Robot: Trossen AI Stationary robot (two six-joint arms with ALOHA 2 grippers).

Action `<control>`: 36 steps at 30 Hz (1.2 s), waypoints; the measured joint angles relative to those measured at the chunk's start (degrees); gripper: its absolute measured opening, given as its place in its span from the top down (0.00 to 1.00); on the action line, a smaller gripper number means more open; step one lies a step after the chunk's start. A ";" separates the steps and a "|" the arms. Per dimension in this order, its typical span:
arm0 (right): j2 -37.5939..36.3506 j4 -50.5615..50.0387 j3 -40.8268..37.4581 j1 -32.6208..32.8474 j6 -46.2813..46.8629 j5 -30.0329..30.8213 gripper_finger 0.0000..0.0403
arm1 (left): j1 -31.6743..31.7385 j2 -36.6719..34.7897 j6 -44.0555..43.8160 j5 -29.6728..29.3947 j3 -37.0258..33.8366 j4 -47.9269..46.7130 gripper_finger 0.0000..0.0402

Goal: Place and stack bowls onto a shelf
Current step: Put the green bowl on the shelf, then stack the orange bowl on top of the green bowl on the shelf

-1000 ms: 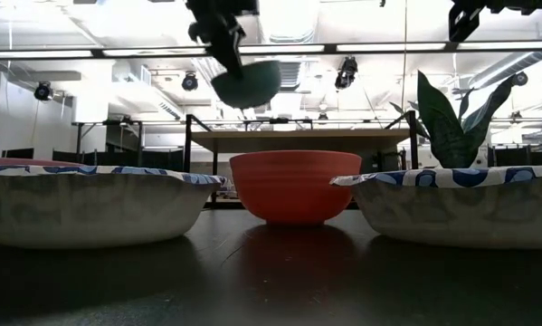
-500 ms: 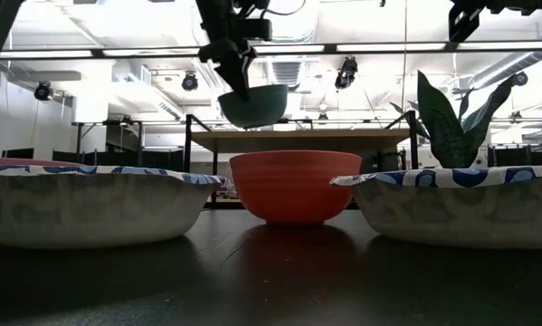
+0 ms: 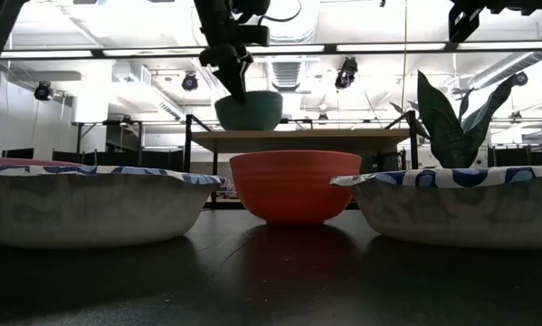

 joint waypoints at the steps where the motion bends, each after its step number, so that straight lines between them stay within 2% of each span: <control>1: 0.00 0.00 0.00 0.00 0.00 0.01 0.98 | 0.07 0.00 0.00 0.00 0.00 0.02 0.95; 12: 0.02 0.00 0.00 0.00 0.13 0.00 0.98 | 0.19 0.00 -0.04 -0.02 0.00 0.03 0.87; 27: 0.01 0.00 0.00 -0.01 0.15 -0.01 0.98 | 0.57 -1.16 0.06 -0.65 -0.04 -0.02 0.60; 36: 0.02 0.00 0.00 -0.02 0.13 -0.01 0.98 | 0.57 -5.20 -1.67 -0.63 -0.07 -1.89 0.56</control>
